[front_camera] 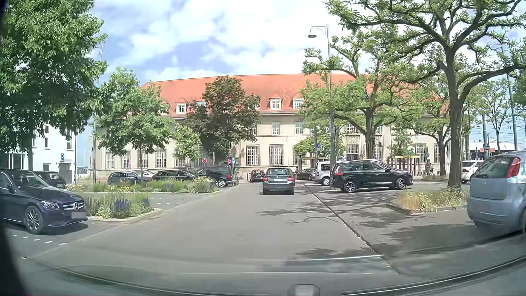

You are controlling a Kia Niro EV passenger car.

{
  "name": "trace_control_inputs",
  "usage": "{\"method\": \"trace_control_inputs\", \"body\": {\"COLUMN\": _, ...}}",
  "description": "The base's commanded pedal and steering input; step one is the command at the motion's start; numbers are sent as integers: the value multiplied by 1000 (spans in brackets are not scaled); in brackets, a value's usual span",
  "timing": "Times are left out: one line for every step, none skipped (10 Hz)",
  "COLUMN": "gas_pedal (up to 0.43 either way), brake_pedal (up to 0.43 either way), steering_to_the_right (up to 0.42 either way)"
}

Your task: Follow the waypoints while adhering to traffic rules and regulations

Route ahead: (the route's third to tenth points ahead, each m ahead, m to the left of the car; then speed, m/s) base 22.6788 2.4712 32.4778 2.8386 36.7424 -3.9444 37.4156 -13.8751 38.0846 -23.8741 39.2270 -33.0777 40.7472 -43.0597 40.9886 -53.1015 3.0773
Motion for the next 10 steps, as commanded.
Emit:
{"method": "trace_control_inputs", "body": {"gas_pedal": 0, "brake_pedal": 30, "steering_to_the_right": -5}}
{"method": "trace_control_inputs", "body": {"gas_pedal": 0, "brake_pedal": 30, "steering_to_the_right": -5}}
{"method": "trace_control_inputs", "body": {"gas_pedal": 0, "brake_pedal": 30, "steering_to_the_right": -5}}
{"method": "trace_control_inputs", "body": {"gas_pedal": 0, "brake_pedal": 30, "steering_to_the_right": -4}}
{"method": "trace_control_inputs", "body": {"gas_pedal": 0, "brake_pedal": 30, "steering_to_the_right": -2}}
{"method": "trace_control_inputs", "body": {"gas_pedal": 0, "brake_pedal": 30, "steering_to_the_right": 0}}
{"method": "trace_control_inputs", "body": {"gas_pedal": 0, "brake_pedal": 30, "steering_to_the_right": 0}}
{"method": "trace_control_inputs", "body": {"gas_pedal": 0, "brake_pedal": 30, "steering_to_the_right": 0}}
{"method": "trace_control_inputs", "body": {"gas_pedal": 0, "brake_pedal": 30, "steering_to_the_right": 0}}
{"method": "trace_control_inputs", "body": {"gas_pedal": 0, "brake_pedal": 30, "steering_to_the_right": 0}}
